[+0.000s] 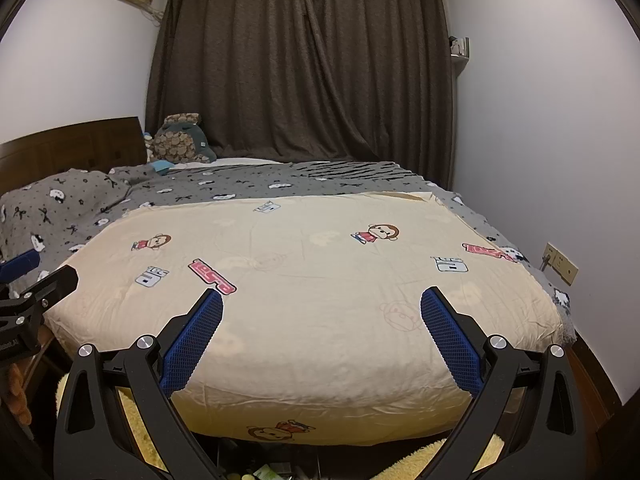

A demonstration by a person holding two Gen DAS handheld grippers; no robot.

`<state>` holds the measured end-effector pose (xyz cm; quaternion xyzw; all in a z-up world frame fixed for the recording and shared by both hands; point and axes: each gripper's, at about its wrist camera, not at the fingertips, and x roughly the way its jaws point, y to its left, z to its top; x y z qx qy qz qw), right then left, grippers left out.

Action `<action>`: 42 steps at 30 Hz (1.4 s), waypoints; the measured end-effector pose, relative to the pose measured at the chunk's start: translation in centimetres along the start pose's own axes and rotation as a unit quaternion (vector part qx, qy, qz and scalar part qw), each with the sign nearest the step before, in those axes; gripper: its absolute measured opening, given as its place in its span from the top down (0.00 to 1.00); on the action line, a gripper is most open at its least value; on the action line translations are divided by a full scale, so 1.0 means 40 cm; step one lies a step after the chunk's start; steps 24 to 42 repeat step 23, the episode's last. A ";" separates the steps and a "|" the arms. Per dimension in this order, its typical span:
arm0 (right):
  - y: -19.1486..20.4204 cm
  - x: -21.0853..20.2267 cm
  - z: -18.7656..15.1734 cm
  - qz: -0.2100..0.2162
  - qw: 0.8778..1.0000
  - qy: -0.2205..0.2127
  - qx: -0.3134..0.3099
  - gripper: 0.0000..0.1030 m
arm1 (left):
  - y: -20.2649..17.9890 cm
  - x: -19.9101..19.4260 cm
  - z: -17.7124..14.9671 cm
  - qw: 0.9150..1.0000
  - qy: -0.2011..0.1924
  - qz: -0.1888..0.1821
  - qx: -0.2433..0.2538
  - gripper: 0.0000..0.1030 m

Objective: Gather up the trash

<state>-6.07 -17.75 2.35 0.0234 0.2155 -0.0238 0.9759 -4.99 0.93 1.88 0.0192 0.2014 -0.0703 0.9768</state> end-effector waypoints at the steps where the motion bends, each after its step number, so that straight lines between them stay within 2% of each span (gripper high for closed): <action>1: 0.001 0.000 0.001 0.000 1.000 0.001 0.000 0.03 | -0.001 -0.001 0.001 1.000 0.000 -0.003 -0.002 0.08; 8: 0.003 0.002 0.003 0.000 1.000 0.001 0.000 0.03 | -0.010 -0.007 0.005 1.000 -0.003 -0.018 -0.002 0.08; 18: -0.003 0.009 0.003 0.002 1.000 0.001 0.002 0.03 | -0.007 0.008 0.008 1.000 0.004 -0.014 -0.006 0.08; 23: -0.020 0.025 0.014 0.016 1.000 -0.012 0.022 0.03 | -0.008 0.037 0.017 1.000 0.010 -0.018 -0.004 0.08; 42: -0.020 0.025 0.014 0.016 1.000 -0.012 0.022 0.03 | -0.008 0.037 0.017 1.000 0.010 -0.018 -0.004 0.08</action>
